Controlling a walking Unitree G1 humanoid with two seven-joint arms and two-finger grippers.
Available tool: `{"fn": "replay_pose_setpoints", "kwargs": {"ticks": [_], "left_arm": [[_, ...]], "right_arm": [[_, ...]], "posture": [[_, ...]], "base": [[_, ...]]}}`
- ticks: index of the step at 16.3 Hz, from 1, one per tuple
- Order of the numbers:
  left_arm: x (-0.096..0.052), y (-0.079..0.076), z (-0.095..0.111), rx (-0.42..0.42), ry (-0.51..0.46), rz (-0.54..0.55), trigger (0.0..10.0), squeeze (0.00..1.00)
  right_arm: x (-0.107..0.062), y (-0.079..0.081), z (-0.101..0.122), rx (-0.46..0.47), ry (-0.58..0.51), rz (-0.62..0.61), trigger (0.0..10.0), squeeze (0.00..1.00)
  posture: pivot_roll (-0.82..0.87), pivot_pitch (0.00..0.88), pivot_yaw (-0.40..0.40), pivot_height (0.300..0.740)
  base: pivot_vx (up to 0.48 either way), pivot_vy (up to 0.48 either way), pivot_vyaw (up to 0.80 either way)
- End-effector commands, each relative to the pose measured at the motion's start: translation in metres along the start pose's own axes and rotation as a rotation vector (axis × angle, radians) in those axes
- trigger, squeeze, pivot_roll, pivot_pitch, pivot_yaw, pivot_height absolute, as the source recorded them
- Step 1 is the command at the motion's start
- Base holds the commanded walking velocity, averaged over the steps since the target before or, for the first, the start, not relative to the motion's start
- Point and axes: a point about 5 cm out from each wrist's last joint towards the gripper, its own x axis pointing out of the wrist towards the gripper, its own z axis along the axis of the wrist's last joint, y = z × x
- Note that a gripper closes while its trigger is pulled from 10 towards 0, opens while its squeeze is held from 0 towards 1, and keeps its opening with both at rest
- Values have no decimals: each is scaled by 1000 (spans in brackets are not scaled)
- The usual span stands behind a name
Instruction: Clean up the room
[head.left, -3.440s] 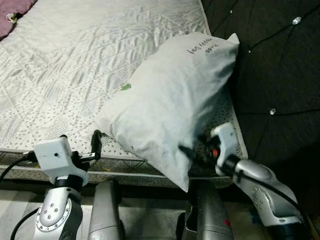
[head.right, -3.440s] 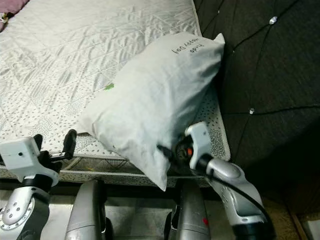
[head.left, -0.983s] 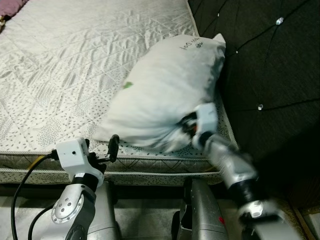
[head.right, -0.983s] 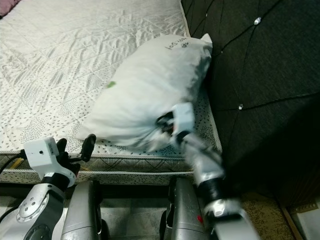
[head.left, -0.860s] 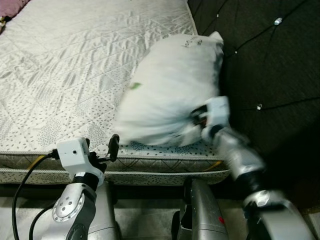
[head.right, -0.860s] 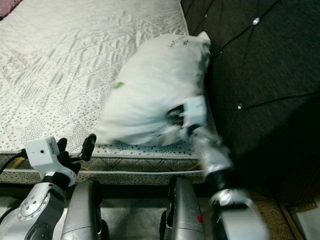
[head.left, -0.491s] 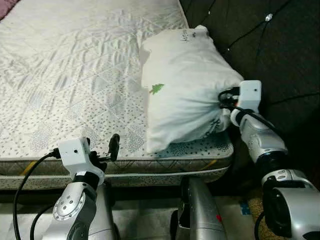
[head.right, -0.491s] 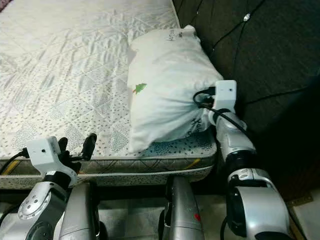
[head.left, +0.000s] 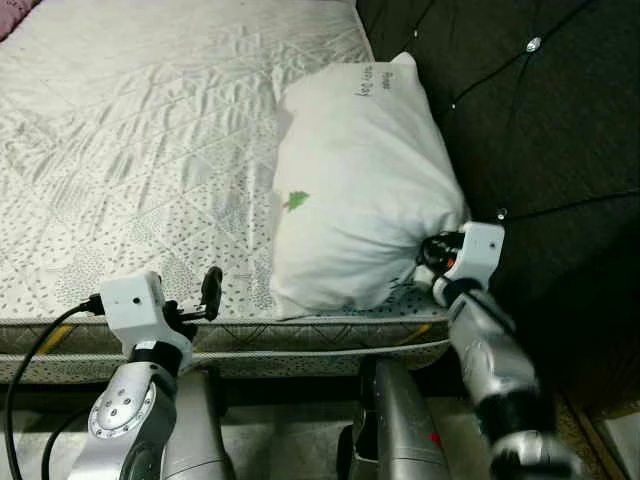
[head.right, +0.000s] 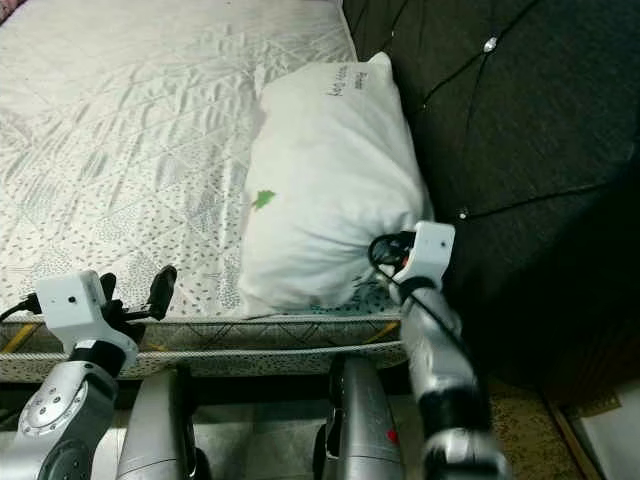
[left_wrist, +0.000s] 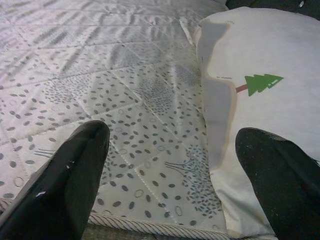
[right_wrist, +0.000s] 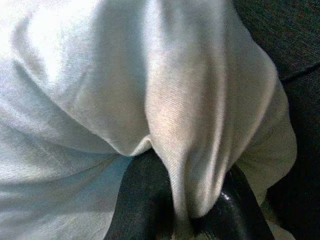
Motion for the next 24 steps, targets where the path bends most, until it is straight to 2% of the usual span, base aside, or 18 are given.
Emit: {"fn": "replay_pose_setpoints", "kwargs": {"ticks": [1,4,6,7,9,11,13,14,15,16,18,21,24], "left_arm": [[1,8,-2,-1,9,31,10000,0],[3,9,-1,11,7,21,10000,0],[4,10,-5,1,15,20,10000,0],[5,10,-4,2,13,19,10000,0],[6,9,-3,8,8,17,10000,0],[4,11,-2,17,1,29,10000,0],[3,13,-2,19,-2,40,10000,0],[3,14,-1,22,-3,46,10000,0],[3,14,-1,24,-4,45,10000,0],[4,14,-1,25,-5,44,10000,0],[4,13,0,29,-8,36,10000,0],[5,11,1,35,-12,21,10000,0],[3,13,1,42,-11,22,10000,0]], "right_arm": [[-7,7,9,11,-46,19,0,0],[-28,6,2,25,-27,30,0,0],[-31,9,3,28,-24,64,0,0],[-27,9,5,15,-18,76,0,0],[-4,5,16,-14,-9,102,0,0],[17,-15,40,-12,-47,26,0,0],[29,-37,63,-32,-90,-53,0,0],[35,-60,79,-49,-115,-137,0,0],[36,-72,86,-54,-121,-189,0,0],[36,-78,88,-55,-123,-213,0,0],[31,-112,101,-30,-131,-340,0,0],[25,-122,96,-37,-119,-361,0,0],[12,-112,70,-78,-110,-289,0,0]], "posture": [[76,97,-82,541],[68,106,-82,541],[60,106,-83,541],[63,106,-84,541],[73,106,-87,541],[86,105,-92,541],[92,103,-95,541],[94,104,-94,541],[93,103,-93,541],[92,104,-92,541],[89,103,-86,541],[88,104,-82,541],[87,105,-78,541]], "base": [[0,0,0],[0,0,0],[0,0,0],[0,0,0],[0,0,0],[0,0,0],[0,0,0],[0,0,0],[0,0,0],[0,0,0],[0,0,0],[0,0,0],[0,0,0]]}}
